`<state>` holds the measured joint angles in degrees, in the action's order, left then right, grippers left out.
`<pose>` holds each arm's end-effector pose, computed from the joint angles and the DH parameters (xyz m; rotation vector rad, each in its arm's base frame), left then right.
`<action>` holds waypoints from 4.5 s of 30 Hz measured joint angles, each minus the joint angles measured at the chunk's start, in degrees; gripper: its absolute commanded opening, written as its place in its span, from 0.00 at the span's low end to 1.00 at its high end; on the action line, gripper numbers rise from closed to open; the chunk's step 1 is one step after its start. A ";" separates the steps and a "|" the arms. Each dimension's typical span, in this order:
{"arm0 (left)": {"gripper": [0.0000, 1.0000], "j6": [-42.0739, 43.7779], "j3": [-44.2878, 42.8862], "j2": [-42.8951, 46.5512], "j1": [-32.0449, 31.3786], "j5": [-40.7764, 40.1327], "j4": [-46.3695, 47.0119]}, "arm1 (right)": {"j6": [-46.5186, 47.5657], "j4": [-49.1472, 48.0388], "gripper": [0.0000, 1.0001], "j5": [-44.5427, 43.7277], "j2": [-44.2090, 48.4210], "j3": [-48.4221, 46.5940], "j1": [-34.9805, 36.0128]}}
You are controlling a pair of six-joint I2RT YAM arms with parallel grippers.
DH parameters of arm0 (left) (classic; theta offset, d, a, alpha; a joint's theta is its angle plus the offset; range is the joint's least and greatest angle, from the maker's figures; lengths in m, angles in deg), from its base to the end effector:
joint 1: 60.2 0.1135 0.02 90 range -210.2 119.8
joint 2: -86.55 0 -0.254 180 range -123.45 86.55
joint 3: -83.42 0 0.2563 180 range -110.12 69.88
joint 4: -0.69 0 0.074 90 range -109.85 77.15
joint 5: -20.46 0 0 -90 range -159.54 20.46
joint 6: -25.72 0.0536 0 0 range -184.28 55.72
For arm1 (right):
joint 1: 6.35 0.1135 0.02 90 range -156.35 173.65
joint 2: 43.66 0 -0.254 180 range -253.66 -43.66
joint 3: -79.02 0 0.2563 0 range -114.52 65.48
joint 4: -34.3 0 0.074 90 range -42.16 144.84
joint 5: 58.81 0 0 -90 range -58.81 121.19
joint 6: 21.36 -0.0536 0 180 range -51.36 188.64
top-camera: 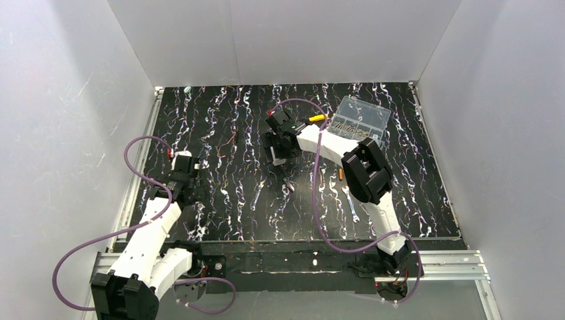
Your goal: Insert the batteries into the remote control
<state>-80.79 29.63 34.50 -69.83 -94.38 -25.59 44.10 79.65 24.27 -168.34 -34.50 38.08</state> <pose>0.2320 -0.0165 0.2706 -0.3906 1.9203 0.1342 0.3517 0.3357 0.1667 -0.3988 2.5456 0.3105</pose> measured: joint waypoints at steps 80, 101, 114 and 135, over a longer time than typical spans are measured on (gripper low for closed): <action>0.98 -38.66 -14.58 4.50 -1.90 32.83 -2.80 | -1.16 -9.09 0.01 16.85 41.00 29.68 7.32; 0.92 -52.72 -7.10 4.83 -9.81 35.78 12.90 | -10.25 -10.97 0.01 20.59 43.32 32.28 13.84; 0.67 -52.72 -6.82 3.65 -12.37 35.58 15.67 | -10.49 -12.74 0.01 26.21 41.05 30.23 14.97; 0.00 -52.26 -6.60 3.02 -14.10 35.74 17.22 | -10.60 -12.57 0.11 25.77 40.94 29.92 15.17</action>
<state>-133.05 23.03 37.52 -83.93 -58.64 -8.36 33.50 67.09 50.04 -127.40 -4.58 53.25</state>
